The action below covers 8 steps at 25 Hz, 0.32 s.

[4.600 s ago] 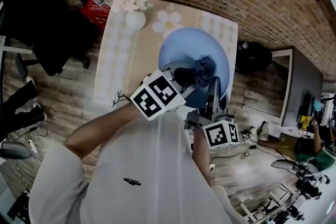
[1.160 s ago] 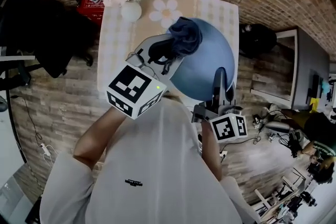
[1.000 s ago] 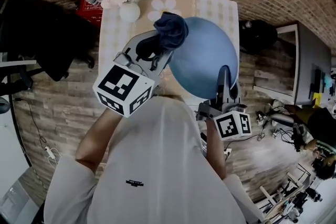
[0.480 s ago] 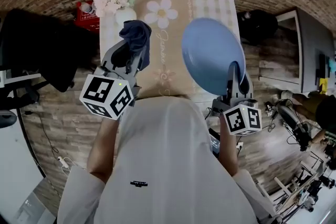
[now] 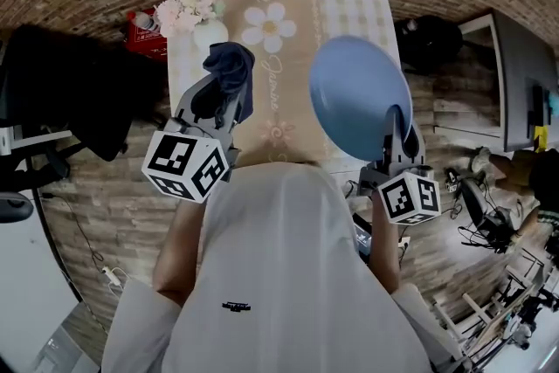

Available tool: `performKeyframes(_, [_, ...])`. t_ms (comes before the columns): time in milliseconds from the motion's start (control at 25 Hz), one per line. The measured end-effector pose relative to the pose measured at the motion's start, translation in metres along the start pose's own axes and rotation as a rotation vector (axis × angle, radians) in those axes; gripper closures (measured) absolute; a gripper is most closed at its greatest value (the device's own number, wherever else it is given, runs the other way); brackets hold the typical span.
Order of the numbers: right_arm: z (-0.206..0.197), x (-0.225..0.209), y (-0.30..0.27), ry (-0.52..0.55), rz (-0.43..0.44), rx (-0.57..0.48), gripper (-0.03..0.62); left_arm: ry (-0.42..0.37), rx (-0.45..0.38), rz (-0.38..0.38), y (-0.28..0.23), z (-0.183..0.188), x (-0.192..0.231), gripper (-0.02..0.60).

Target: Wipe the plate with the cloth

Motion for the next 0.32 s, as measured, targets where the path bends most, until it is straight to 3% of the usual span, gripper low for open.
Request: performKeyframes(320, [-0.0005,0.0027,-0.0033,-0.015,0.007,-0.004,0.536,0.000,0.023,-0.016,-0.0026,-0.0069,-0.0004,0.520])
Point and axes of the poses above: the fingertips, and each gripper's own axes: y backward along the fingers, x to its left, z out of its top, the point moved 9 cm from there along y, backward along the fingers, and after that the axes turned 7 degrees about y, right-handed, at the moved point
